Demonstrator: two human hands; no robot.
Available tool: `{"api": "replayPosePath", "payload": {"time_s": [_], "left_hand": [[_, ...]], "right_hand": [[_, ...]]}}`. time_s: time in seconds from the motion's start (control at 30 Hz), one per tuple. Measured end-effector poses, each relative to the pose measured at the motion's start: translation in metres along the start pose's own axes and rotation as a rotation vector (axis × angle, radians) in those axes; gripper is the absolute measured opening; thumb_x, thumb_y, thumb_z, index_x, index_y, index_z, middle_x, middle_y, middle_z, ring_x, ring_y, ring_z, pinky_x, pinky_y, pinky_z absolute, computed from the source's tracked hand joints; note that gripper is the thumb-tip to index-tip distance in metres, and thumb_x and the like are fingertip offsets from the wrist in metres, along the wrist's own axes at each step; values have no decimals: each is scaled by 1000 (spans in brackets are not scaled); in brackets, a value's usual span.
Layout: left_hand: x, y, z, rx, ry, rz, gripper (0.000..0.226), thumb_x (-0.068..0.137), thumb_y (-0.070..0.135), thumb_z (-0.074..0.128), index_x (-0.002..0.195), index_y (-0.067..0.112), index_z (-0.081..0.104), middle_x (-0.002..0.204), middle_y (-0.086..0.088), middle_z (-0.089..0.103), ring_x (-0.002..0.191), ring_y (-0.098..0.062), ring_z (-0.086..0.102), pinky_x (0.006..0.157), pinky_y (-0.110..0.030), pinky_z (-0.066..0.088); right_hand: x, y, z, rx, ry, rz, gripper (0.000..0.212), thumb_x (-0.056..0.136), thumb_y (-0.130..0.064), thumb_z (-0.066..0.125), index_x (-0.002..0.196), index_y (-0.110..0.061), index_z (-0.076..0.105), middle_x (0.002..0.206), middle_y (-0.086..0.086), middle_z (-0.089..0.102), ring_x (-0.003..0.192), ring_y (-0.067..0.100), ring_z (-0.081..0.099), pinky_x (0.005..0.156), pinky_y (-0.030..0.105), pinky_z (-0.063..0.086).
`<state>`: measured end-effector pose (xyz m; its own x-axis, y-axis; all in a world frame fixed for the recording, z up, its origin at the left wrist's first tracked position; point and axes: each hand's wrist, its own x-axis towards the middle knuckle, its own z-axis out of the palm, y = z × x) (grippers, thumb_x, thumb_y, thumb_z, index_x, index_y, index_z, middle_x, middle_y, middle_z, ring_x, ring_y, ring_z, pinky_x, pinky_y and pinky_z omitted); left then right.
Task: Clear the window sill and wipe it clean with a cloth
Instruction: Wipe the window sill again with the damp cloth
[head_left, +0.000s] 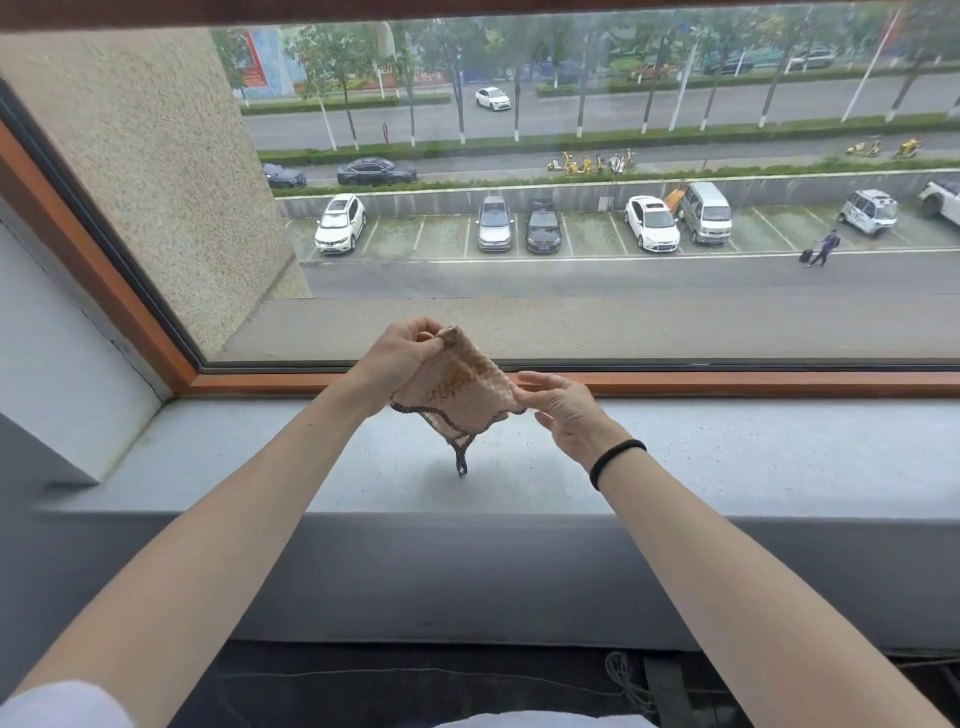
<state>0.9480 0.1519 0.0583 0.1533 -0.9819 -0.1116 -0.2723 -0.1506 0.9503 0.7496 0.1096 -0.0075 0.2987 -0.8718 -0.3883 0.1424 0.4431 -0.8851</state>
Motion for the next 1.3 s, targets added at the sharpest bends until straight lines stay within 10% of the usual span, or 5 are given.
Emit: {"api": "replayPosePath", "payload": {"time_s": [0.17,0.37,0.77,1.0,1.3], "left_hand": [[0,16,-2,157,-214,97,9,94,22,54,94,16,61,91,-9,64,82,-19,59,76,-35,50],[9,26,1,174,-230,137,10,95,21,54,94,17,63,89,-3,64,82,-16,60,74,-32,51],[-21,-54,52,578,-51,623,16,82,12,66,97,12,71,100,1,70,99,-14,62,91,-34,48],[-26,-72,34,191,100,273,53,81,21,71,126,25,44,130,5,49,121,-7,44,106,-30,35],[-14,-95,56,1151,77,620,69,72,22,77,132,20,43,129,-11,52,111,-31,53,97,-43,41]], "right_hand": [[0,-4,-3,-170,-251,-97,68,69,-16,78,132,-22,51,131,8,52,125,20,40,105,34,19],[-1,-10,5,-405,-320,-148,29,76,-20,77,95,-1,67,90,13,69,85,23,66,83,35,51],[-1,3,17,255,-213,174,59,92,-53,46,110,2,60,92,18,68,82,28,66,77,40,57],[0,7,6,171,-187,154,23,88,0,49,110,-1,55,88,15,66,68,23,69,61,36,59],[9,19,-4,-312,121,17,27,89,-22,59,110,-6,59,102,11,65,87,24,63,82,38,53]]}}
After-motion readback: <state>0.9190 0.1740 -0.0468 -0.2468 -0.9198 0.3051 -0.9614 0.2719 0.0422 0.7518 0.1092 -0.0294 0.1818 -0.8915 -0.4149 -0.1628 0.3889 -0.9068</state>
